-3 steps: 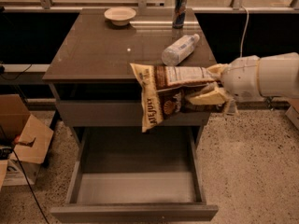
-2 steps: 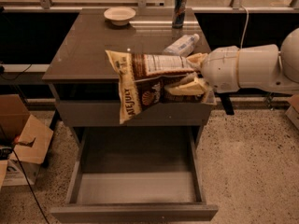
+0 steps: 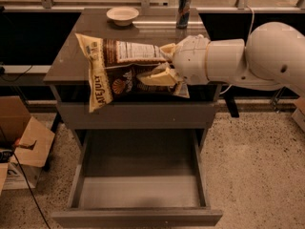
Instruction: Pick brown chip bag from middle drawer and place on counter
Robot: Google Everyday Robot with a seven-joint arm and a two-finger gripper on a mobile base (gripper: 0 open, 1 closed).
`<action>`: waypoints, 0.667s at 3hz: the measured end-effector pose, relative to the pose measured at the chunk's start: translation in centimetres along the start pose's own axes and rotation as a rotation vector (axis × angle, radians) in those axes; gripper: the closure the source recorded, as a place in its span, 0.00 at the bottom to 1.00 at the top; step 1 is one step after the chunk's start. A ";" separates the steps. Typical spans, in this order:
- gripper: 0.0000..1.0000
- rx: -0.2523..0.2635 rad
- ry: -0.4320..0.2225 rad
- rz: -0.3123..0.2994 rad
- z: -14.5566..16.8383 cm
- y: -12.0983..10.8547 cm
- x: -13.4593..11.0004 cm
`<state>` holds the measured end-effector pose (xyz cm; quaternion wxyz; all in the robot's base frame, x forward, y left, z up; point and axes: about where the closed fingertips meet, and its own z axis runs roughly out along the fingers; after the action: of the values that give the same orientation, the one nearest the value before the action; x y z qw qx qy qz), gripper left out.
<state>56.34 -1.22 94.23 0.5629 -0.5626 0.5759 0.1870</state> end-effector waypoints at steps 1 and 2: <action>1.00 0.036 0.004 0.014 3.4 -1.5 -0.7; 1.00 0.060 0.026 0.033 6.9 -3.3 -0.8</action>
Offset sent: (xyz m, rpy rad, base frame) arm 0.0982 0.0798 -0.0052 0.0032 0.0329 -0.1249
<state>61.99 4.01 94.25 0.5689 -0.5384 0.5975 0.1717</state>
